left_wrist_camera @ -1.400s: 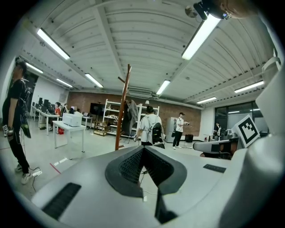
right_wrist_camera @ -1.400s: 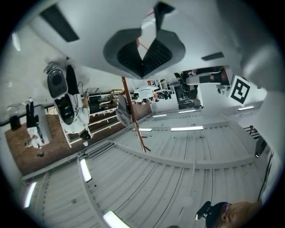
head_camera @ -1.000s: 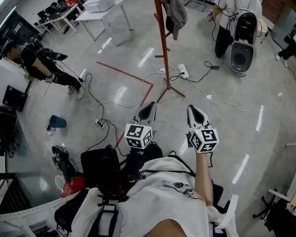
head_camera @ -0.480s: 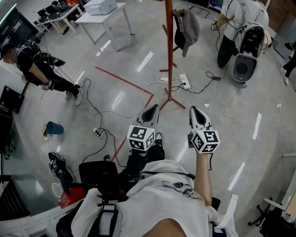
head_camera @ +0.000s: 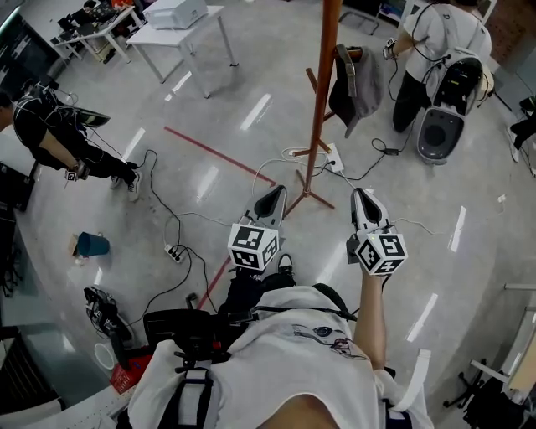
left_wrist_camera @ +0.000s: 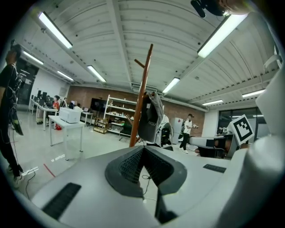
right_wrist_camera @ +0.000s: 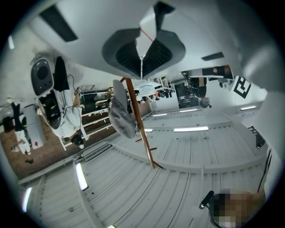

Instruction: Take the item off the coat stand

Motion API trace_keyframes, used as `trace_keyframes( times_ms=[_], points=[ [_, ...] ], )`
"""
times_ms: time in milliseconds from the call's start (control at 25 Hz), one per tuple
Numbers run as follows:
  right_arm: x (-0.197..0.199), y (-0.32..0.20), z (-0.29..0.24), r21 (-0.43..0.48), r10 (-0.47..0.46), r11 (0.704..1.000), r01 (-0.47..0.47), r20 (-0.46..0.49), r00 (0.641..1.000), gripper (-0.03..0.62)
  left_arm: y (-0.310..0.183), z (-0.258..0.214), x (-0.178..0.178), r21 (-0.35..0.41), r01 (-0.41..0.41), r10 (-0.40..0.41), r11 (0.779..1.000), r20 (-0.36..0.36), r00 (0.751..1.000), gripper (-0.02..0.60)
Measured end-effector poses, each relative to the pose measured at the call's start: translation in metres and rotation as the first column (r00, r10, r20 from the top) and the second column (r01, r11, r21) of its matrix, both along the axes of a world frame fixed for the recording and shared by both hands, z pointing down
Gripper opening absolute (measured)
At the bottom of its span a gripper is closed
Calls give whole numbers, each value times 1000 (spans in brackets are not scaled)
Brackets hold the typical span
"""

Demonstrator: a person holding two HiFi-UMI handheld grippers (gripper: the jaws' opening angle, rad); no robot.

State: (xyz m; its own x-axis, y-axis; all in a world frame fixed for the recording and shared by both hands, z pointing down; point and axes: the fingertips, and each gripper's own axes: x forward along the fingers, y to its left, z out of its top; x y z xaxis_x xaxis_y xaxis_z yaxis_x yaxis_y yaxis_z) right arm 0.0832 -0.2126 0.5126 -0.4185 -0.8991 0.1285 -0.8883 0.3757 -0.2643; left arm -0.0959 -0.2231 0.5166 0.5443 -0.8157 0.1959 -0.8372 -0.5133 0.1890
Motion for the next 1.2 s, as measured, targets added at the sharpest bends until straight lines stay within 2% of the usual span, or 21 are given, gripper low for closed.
trace_keyframes(
  times_ms=[240,440,560,640,720,840,1040,1200],
  points=[
    [13,-33,-10,9,-22,1000,22,1,1000,3,-33,-9,15,9,3,-3,1000,-3,1000,-6],
    [32,-64,-37,75,-72,994,74,-26,997,3,-49,-22,27,38,41,-41,998,1,999,-6],
    [50,-90,-66,134,-95,986,98,-31,995,72,-57,-29,32,54,60,-60,997,0,998,-7],
    [58,-110,-85,162,-126,978,132,-50,991,142,-61,-33,35,65,68,-68,996,1,998,-8],
    [67,-132,-97,165,-152,973,160,-56,987,228,-63,-33,38,73,73,-74,995,3,997,-7],
    [78,-167,-105,139,-190,971,194,-39,981,293,-65,-31,40,79,80,-80,994,6,997,-6],
    [71,-206,-112,93,-307,946,310,-44,951,305,-76,-35,35,89,96,-97,991,5,995,-6],
    [55,-217,-111,75,-386,918,390,-66,920,305,-81,-37,30,92,104,-105,990,5,994,-6]
  ],
)
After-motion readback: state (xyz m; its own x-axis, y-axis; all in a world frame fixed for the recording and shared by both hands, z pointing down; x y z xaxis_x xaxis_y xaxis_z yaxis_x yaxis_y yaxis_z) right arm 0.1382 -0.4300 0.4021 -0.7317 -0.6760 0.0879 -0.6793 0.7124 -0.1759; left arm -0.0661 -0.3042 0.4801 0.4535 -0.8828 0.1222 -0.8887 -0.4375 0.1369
